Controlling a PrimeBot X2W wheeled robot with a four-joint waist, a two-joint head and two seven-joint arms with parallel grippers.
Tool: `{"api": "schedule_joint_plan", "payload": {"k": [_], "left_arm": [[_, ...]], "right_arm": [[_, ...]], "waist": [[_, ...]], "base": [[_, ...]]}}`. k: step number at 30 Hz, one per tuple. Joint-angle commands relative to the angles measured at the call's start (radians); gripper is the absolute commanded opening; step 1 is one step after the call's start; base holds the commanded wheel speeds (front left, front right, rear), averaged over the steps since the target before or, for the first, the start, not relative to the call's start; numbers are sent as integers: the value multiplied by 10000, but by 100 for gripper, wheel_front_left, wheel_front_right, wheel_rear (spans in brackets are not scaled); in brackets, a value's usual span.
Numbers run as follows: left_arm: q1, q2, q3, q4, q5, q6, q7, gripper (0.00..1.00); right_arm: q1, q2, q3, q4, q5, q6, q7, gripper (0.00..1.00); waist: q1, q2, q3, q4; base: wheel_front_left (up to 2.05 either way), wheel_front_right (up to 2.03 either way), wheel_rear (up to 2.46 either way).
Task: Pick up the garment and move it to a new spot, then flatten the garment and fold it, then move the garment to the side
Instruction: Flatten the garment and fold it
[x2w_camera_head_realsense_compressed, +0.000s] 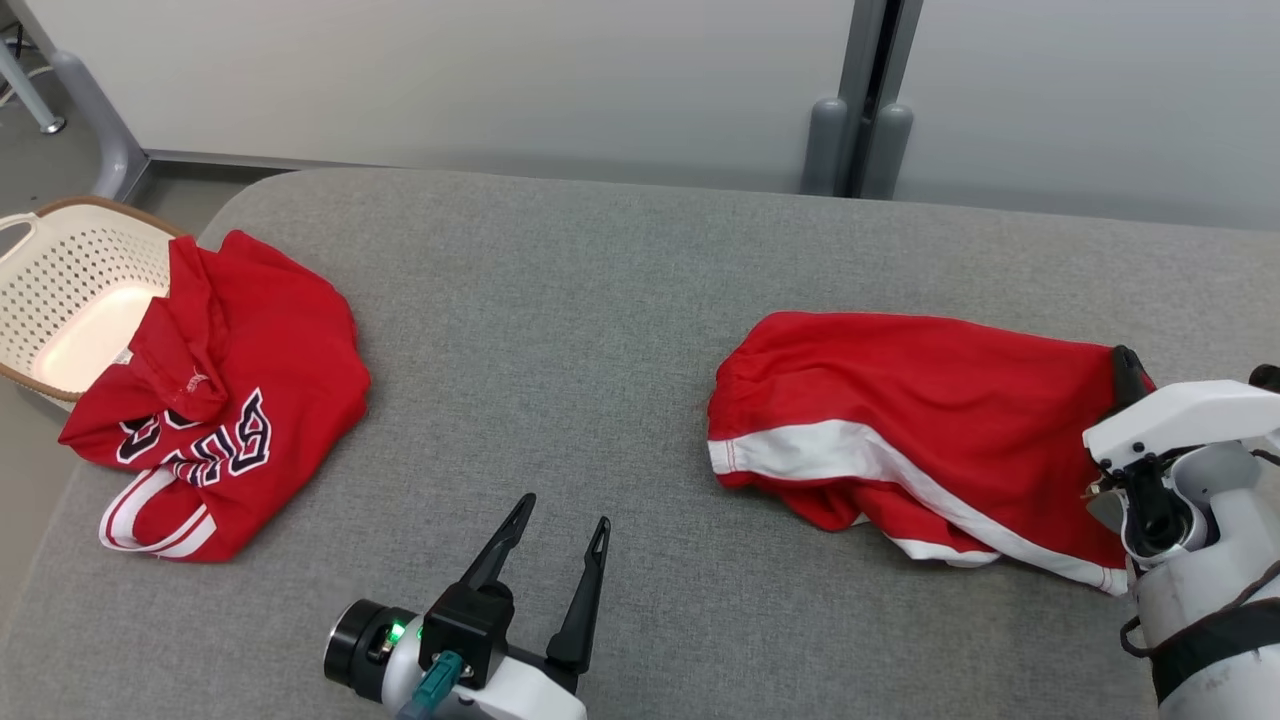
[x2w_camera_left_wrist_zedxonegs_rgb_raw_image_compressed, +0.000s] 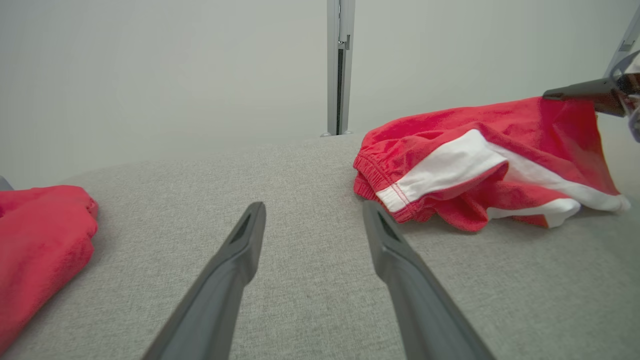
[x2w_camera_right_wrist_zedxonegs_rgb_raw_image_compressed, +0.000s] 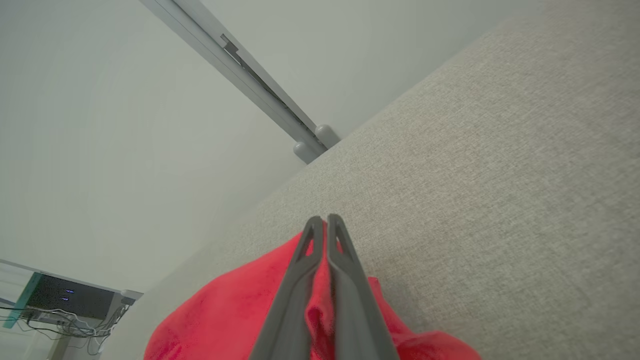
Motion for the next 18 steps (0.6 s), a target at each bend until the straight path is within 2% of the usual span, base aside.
{"api": "schedule_joint_plan", "payload": {"k": [1,4,8,12,14,15,18], "left_arm": [[-259,31,-7,19,61,-47,-23,100],[-342,32,1,22,79,-37,-23,100],[-380,31,169,-66,-196,40,-23,100],[-283,31,349,-421,-1361,-163,-23,100],[-220,37,504,-568,-1890,-75,-22,100],[-220,37,504,-568,-1890,-75,-22,100],[-143,34,716,-681,-2155,106,-22,100]], "right_arm": [[-140,-114,88,348,-506,0,-390,100],[-406,-321,212,828,-1256,0,-989,100],[-480,-111,460,1034,-1797,0,-1928,100],[44,97,1495,247,-1940,0,-2717,100],[515,134,2069,-395,-1746,0,-2926,100],[515,134,2069,-395,-1746,0,-2926,100],[1334,55,2879,-1566,-1528,0,-3112,100]], "waist": [[0,-1,192,136],[0,-1,262,115],[0,-1,83,-90],[0,-1,-288,-406],[0,-1,-544,-608],[0,-1,-544,-608],[0,-1,-925,-953]], "base": [[0,0,0],[0,0,0],[0,0,0],[0,0,0],[0,0,0],[0,0,0],[0,0,0]]}}
